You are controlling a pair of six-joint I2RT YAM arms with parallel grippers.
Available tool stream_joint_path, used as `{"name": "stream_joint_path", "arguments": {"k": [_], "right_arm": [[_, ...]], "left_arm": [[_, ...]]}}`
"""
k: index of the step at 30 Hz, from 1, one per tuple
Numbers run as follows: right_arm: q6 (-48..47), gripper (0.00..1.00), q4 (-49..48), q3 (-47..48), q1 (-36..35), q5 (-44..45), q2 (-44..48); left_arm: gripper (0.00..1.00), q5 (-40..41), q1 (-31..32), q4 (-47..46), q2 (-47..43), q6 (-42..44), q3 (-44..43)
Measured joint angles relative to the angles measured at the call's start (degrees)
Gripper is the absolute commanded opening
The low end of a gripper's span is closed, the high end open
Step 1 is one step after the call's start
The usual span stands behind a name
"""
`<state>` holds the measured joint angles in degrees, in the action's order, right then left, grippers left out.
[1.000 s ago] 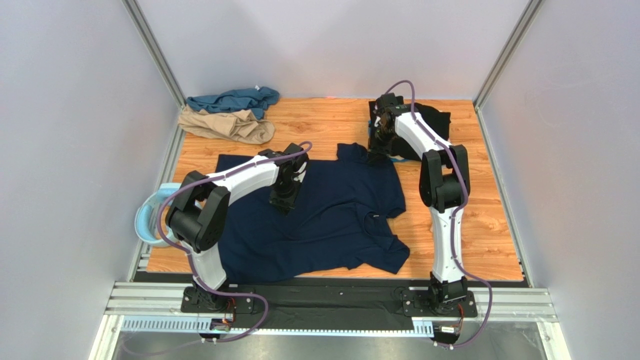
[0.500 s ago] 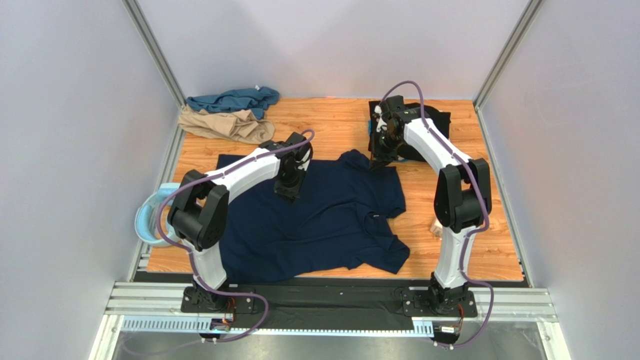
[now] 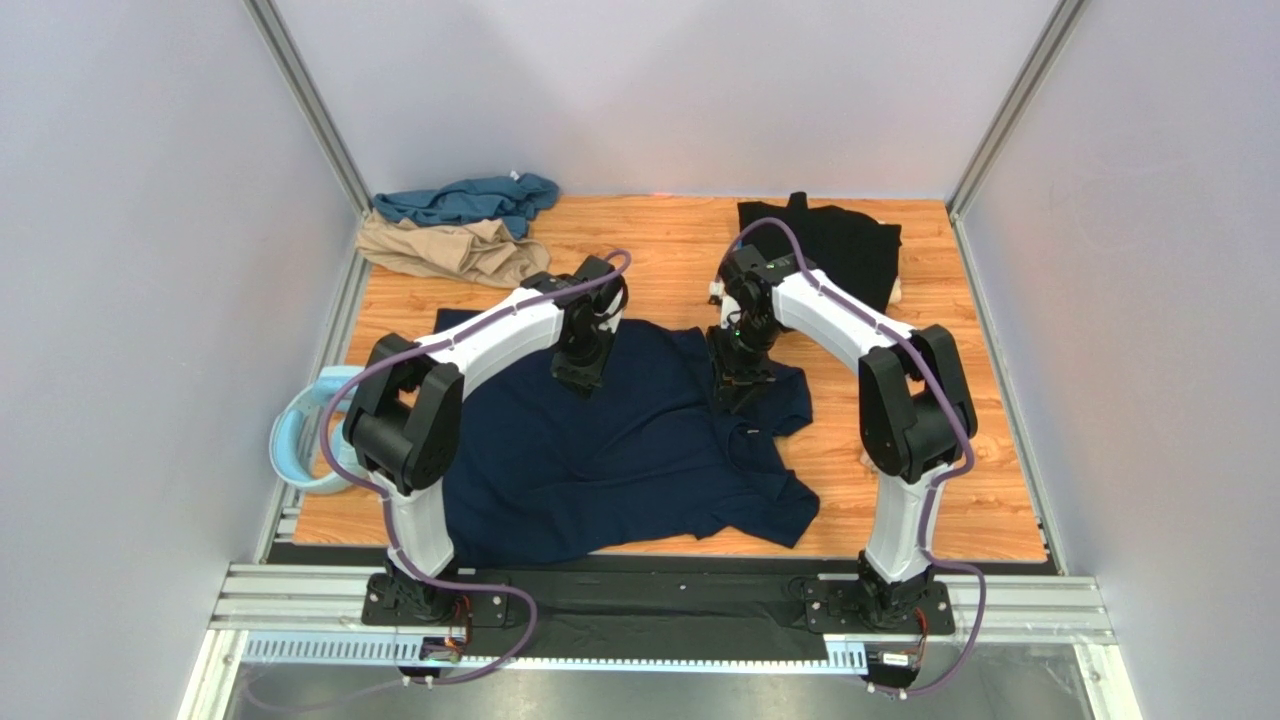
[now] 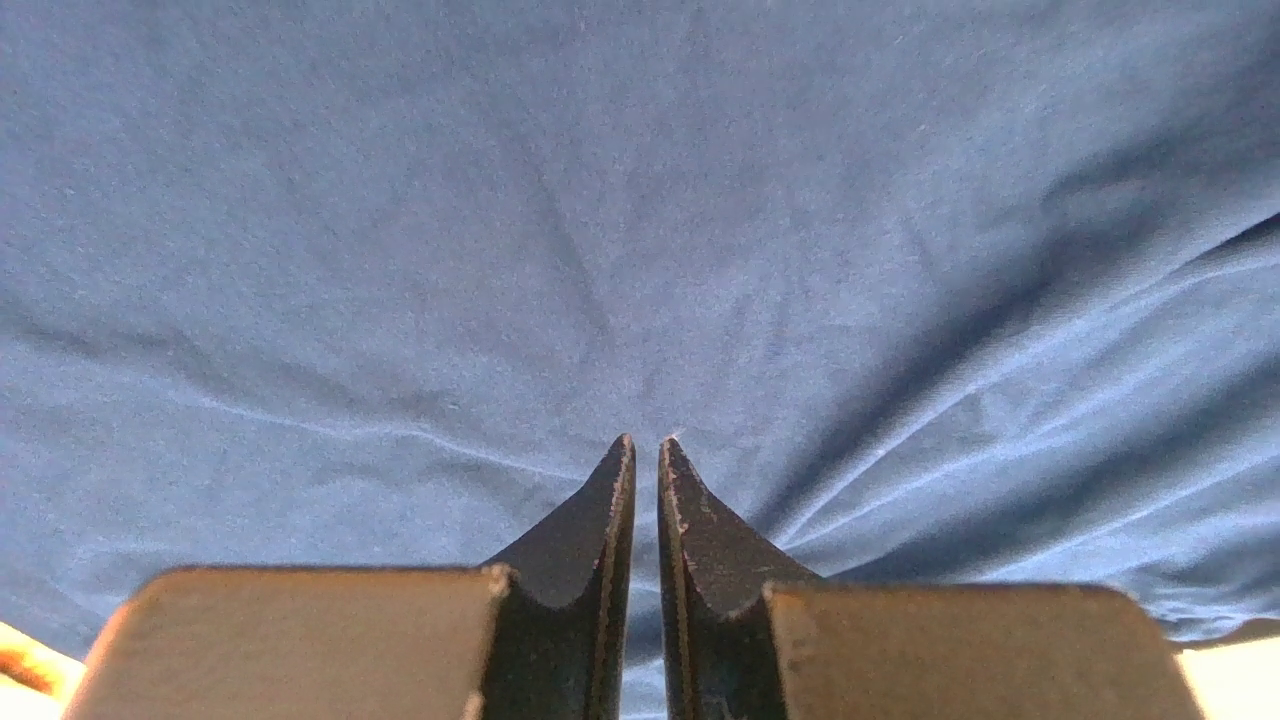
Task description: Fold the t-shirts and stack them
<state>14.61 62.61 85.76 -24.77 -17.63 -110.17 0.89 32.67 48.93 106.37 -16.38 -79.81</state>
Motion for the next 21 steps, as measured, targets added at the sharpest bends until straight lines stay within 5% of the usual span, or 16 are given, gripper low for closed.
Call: {"name": "stream_joint_path", "arguments": {"k": [7,11,21], "right_arm": [[0.59,0.41,0.17,-0.13,0.79,4.37,3.54],[0.59,0.41,-0.15,0.94,2.01,6.62,5.53],[0.85,0.43,-5.11,0.96,2.89,7.67,-0.5]], "left_arm": [[0.2,-2.97,-0.59,3.48,0.02,-0.48,-8.46],[0.21,-6.8,-0.68,7.69,0.07,-2.27,-22.99],[0.3,-17.29,-2.34,3.72,-7.93,-15.41,-41.07]]}}
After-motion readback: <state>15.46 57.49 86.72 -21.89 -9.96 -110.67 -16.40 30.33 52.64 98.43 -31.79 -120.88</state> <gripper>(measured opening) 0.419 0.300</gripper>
